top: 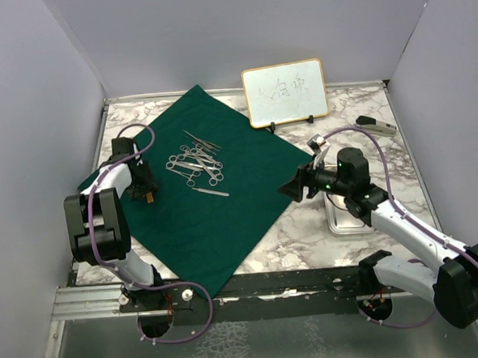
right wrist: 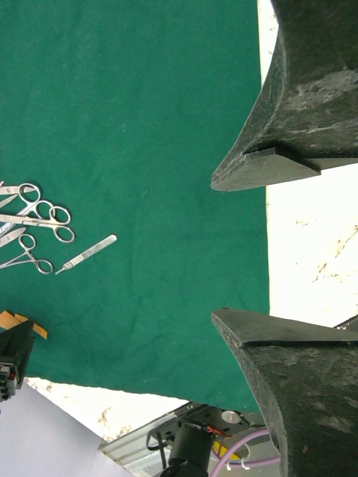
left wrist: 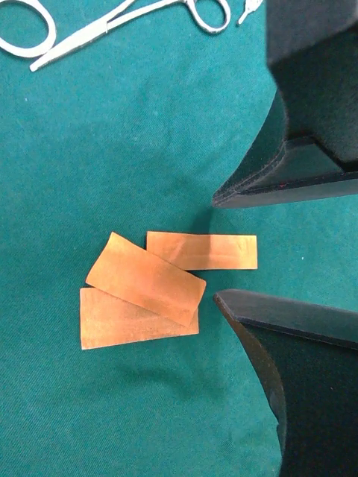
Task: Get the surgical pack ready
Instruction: Pick up the medical item from the surgical kit.
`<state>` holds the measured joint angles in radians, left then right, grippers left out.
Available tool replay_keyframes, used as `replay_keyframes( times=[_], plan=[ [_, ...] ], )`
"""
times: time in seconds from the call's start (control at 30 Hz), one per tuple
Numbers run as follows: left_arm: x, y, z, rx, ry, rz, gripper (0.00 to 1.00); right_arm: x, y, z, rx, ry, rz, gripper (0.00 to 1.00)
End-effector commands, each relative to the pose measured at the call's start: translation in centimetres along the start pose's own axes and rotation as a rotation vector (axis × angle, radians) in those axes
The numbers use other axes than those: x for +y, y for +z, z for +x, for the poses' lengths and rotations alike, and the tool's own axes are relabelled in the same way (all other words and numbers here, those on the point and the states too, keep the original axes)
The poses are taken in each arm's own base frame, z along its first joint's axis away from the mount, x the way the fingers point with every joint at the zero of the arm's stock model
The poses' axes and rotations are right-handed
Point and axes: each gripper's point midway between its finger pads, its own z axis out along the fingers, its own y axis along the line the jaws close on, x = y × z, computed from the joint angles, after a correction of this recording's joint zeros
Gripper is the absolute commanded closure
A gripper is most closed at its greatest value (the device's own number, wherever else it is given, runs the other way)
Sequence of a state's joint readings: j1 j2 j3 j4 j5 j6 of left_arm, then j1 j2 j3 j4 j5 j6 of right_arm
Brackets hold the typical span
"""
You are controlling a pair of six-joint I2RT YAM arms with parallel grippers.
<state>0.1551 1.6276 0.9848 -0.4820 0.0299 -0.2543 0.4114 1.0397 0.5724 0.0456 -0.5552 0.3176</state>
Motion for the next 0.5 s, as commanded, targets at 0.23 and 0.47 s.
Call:
replay_keyframes(
  times=[0.23,0.47],
  plan=[
    [0.37,1.45,1.24,0.06,0.017,-0.01,0.56,0.32,-0.09,-0.31,-0.02,-0.02,-0.01,0.35],
    [0.14,1.34,1.14,0.054,0.023,-0.007,0.67,0.33,-0.09,-0.36,-0.022,-0.021,-0.01,0.35]
  ],
)
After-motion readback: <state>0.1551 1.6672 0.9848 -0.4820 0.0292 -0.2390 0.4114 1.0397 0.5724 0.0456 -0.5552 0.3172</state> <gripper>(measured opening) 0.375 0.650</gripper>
